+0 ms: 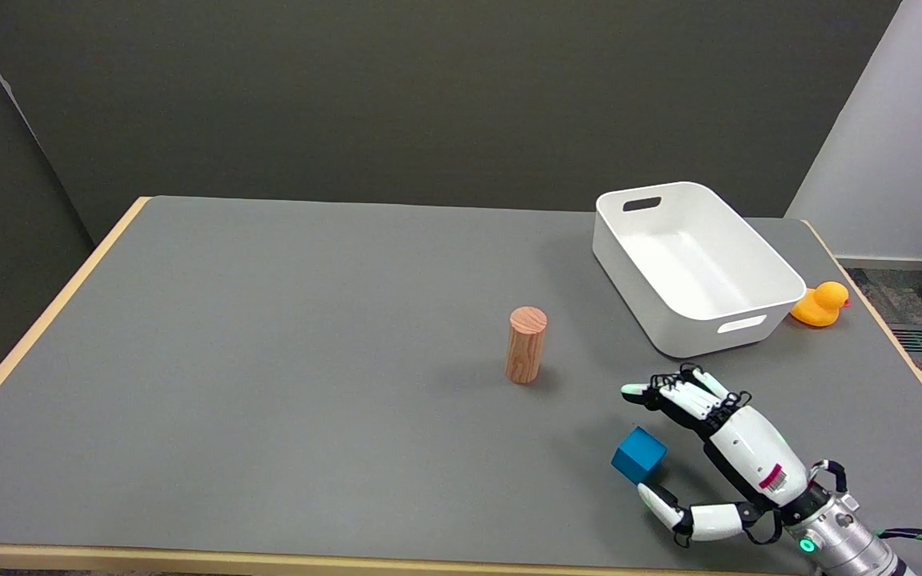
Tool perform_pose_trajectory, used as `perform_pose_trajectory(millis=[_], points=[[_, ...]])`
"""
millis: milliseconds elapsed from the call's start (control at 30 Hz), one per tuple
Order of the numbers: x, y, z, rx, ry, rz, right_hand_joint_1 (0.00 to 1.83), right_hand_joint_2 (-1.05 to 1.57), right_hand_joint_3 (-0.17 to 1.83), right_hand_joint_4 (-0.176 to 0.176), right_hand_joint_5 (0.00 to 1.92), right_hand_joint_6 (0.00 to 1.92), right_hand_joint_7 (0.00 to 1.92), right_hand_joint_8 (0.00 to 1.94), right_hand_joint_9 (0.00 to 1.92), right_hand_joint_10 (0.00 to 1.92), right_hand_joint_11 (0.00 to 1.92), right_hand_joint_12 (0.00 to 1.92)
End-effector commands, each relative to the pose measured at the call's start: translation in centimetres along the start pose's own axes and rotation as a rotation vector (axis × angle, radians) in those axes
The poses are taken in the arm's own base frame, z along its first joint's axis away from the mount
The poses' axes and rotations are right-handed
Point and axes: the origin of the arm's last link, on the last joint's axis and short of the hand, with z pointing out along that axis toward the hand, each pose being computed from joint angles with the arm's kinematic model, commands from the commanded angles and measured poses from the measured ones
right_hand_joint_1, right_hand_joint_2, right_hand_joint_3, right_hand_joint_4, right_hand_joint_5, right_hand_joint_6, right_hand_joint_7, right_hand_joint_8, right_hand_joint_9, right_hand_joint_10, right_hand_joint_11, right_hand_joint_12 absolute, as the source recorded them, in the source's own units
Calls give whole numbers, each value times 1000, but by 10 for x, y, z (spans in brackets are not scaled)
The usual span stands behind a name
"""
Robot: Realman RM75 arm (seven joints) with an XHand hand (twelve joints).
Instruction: Pick up the cube.
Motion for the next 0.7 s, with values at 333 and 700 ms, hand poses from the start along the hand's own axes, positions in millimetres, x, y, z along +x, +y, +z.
perform_pose_trajectory(millis=[333,700], points=[[-5,-4,4,11,-12,1,674,619,878,-45,303,537,495,639,438,1133,85,1289],[-5,-3,11,14,2,-48,793,662,897,-53,413,795,651,901,632,1306,213,1414]])
